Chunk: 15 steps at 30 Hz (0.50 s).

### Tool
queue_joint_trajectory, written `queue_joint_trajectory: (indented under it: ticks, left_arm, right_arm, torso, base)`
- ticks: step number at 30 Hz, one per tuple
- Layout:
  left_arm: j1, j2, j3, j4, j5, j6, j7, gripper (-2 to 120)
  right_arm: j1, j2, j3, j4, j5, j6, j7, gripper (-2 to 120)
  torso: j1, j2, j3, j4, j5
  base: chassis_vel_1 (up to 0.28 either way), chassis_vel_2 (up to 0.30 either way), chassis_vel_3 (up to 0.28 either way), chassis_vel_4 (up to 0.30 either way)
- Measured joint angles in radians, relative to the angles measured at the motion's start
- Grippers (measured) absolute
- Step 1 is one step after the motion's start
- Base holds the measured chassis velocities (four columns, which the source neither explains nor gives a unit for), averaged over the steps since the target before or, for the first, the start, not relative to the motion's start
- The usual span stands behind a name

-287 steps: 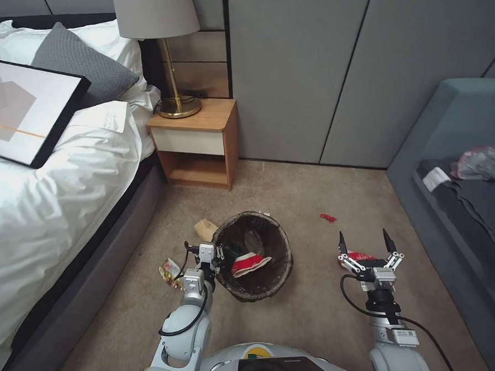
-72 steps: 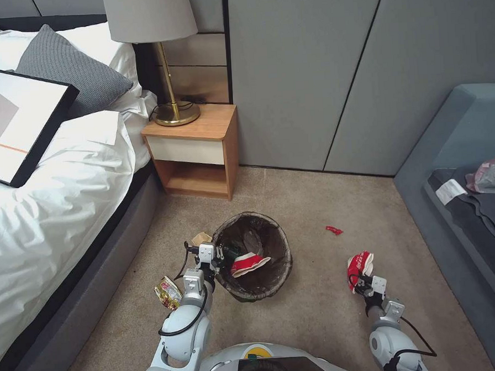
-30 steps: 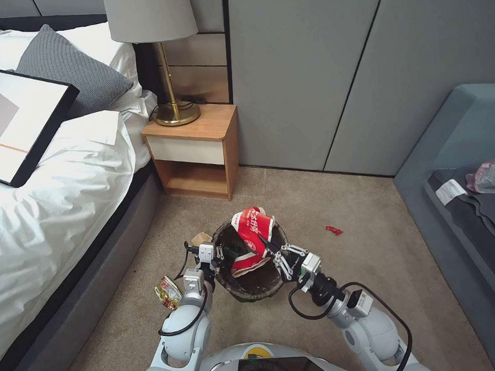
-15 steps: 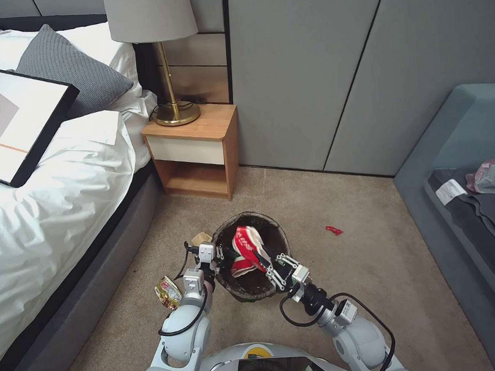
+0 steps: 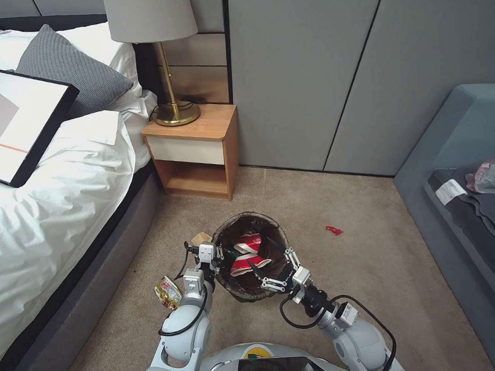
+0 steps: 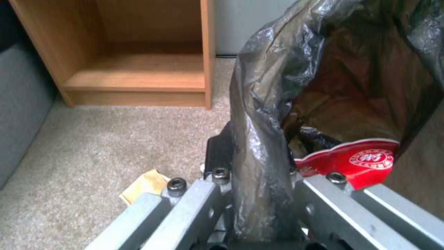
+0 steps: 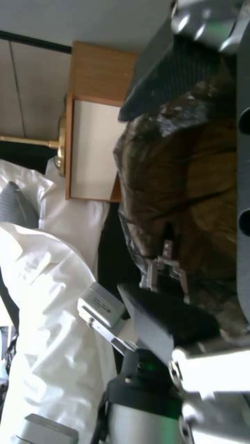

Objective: Pick up the trash bin, then pick up the garbage from the floor and place it into the trash bin.

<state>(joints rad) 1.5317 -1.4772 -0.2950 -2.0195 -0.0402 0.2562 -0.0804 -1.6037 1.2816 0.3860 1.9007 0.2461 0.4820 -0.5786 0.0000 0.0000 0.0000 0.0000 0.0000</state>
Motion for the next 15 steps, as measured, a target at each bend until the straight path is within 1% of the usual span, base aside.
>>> queue_joint_trajectory:
  ticks: [1, 3, 5, 6, 8, 9, 10, 12, 13, 15]
  left_arm:
    - [0.0, 0.0, 0.0, 0.0, 0.0, 0.0, 0.0, 0]
    - [0.0, 0.0, 0.0, 0.0, 0.0, 0.0, 0.0, 0]
    - [0.0, 0.0, 0.0, 0.0, 0.0, 0.0, 0.0, 0]
    - [0.0, 0.0, 0.0, 0.0, 0.0, 0.0, 0.0, 0]
    - [0.0, 0.0, 0.0, 0.0, 0.0, 0.0, 0.0, 0]
    - [0.0, 0.0, 0.0, 0.0, 0.0, 0.0, 0.0, 0]
    - [0.0, 0.0, 0.0, 0.0, 0.0, 0.0, 0.0, 0]
    - [0.0, 0.0, 0.0, 0.0, 0.0, 0.0, 0.0, 0]
    - [0.0, 0.0, 0.0, 0.0, 0.0, 0.0, 0.0, 0]
    - [0.0, 0.0, 0.0, 0.0, 0.0, 0.0, 0.0, 0]
  right_arm:
    - [0.0, 0.0, 0.0, 0.0, 0.0, 0.0, 0.0, 86]
    - [-0.006, 0.006, 0.013, 0.026, -0.005, 0.013, 0.022, 96]
    - [-0.009, 0.008, 0.018, 0.042, -0.006, 0.019, 0.041, 98]
    - [-0.015, 0.012, 0.025, 0.065, -0.008, 0.025, 0.07, 99]
    - [-0.028, 0.024, 0.041, 0.137, -0.026, 0.042, 0.194, 100]
    - [-0.028, 0.024, 0.041, 0.137, -0.026, 0.042, 0.194, 100]
    - [-0.032, 0.031, 0.055, 0.177, -0.043, 0.056, 0.27, 100]
    - [-0.026, 0.042, 0.087, 0.216, -0.091, 0.098, 0.377, 100]
    - [-0.026, 0.042, 0.087, 0.216, -0.091, 0.098, 0.377, 100]
    - [-0.02, 0.048, 0.124, 0.24, -0.115, 0.123, 0.438, 100]
  torso:
    - [0.0, 0.0, 0.0, 0.0, 0.0]
    - [0.0, 0.0, 0.0, 0.0, 0.0]
    - [0.0, 0.0, 0.0, 0.0, 0.0]
    - [0.0, 0.0, 0.0, 0.0, 0.0001]
    - [0.0, 0.0, 0.0, 0.0, -0.0001]
    - [0.0, 0.0, 0.0, 0.0, -0.0001]
    - [0.0, 0.0, 0.0, -0.0001, -0.0001]
    - [0.0, 0.0, 0.0, -0.0001, 0.0]
    - [0.0, 0.0, 0.0, -0.0001, 0.0]
    - [0.0, 0.0, 0.0, 0.0002, 0.0]
  base:
    - [0.0, 0.0, 0.0, 0.0]
    - [0.0, 0.0, 0.0, 0.0]
    - [0.0, 0.0, 0.0, 0.0]
    - [0.0, 0.0, 0.0, 0.0]
    - [0.0, 0.0, 0.0, 0.0]
    - [0.0, 0.0, 0.0, 0.0]
    - [0.0, 0.0, 0.0, 0.0]
    - [0.0, 0.0, 0.0, 0.0]
    - [0.0, 0.0, 0.0, 0.0]
    - [0.0, 0.0, 0.0, 0.0]
